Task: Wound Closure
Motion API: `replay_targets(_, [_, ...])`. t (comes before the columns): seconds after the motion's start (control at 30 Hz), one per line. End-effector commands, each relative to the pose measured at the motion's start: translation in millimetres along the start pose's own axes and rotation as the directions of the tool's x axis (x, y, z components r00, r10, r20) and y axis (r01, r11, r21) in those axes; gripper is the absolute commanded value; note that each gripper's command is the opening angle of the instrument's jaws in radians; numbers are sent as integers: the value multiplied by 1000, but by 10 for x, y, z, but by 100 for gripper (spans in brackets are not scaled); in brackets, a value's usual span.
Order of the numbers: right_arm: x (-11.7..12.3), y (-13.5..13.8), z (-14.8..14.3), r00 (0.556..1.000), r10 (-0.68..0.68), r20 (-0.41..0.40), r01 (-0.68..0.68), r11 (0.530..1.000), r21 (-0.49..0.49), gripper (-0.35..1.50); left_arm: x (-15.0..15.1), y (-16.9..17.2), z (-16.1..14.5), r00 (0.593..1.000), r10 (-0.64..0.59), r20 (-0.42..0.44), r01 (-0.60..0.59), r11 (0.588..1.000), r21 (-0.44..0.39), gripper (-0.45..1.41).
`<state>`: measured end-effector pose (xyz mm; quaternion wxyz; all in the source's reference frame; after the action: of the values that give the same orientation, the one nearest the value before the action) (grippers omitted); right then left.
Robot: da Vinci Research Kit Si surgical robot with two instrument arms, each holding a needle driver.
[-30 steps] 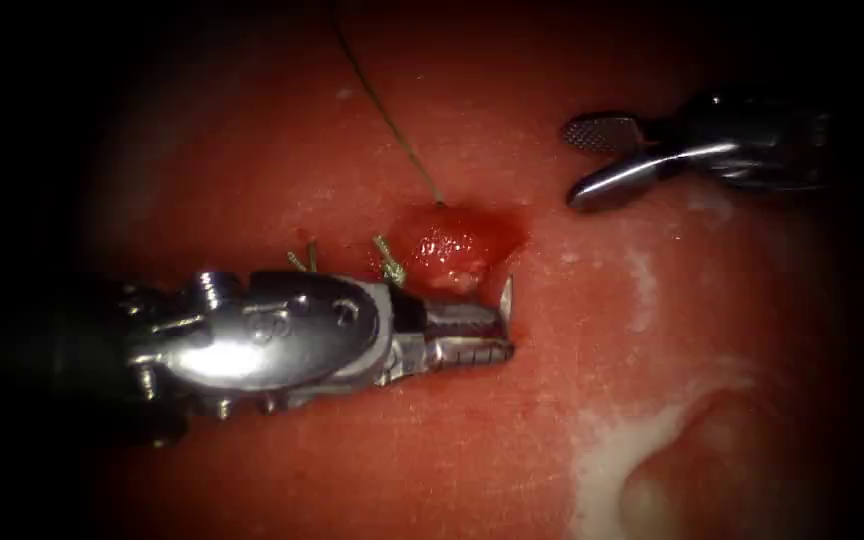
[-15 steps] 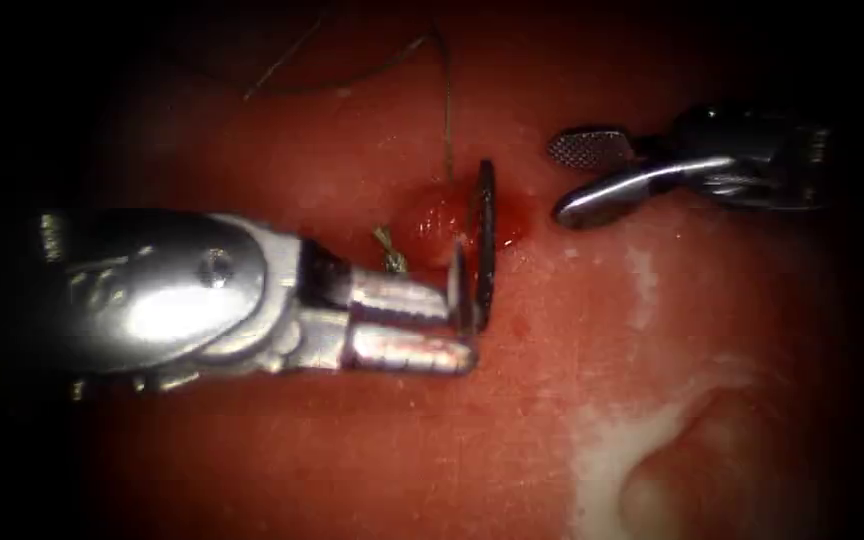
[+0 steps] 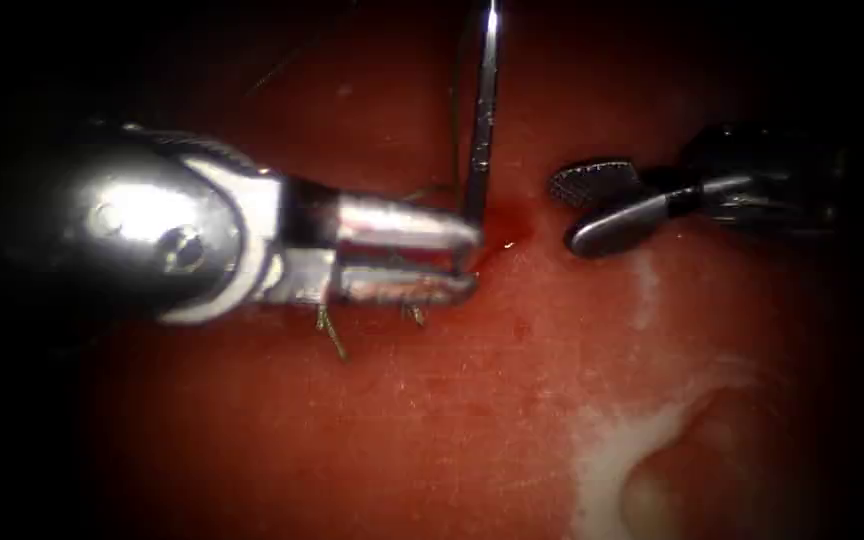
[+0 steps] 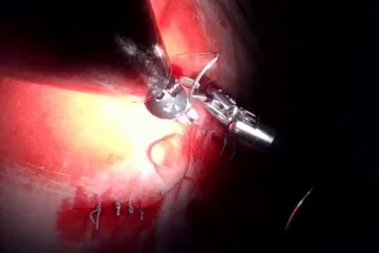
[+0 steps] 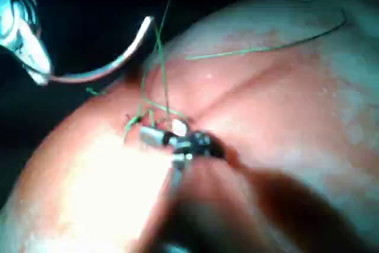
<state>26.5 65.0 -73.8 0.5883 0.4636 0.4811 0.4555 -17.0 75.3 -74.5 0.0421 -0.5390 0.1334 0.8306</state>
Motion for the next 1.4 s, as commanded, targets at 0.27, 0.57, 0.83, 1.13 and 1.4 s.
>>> replay_targets(0.27, [1,-11,25,976,208,-64,-209,978,-9,81,-66,57,40,991,87,100,-90,996,26,-35])
replay_targets(0.57, [-6,3,39,948,291,-125,-303,949,-91,100,-63,55,36,983,118,137,-126,991,48,-35])
replay_targets(0.83, [-14,6,66,942,306,-138,-321,941,-103,98,-59,54,35,982,123,141,-132,990,56,-35])
replay_targets(1.13, [-14,7,72,930,338,-146,-355,928,-112,73,-53,58,39,983,126,135,-134,989,54,-35])
replay_targets(1.4, [-17,7,75,894,437,-103,-447,889,-104,-35,-54,58,39,983,126,135,-135,989,55,-35])
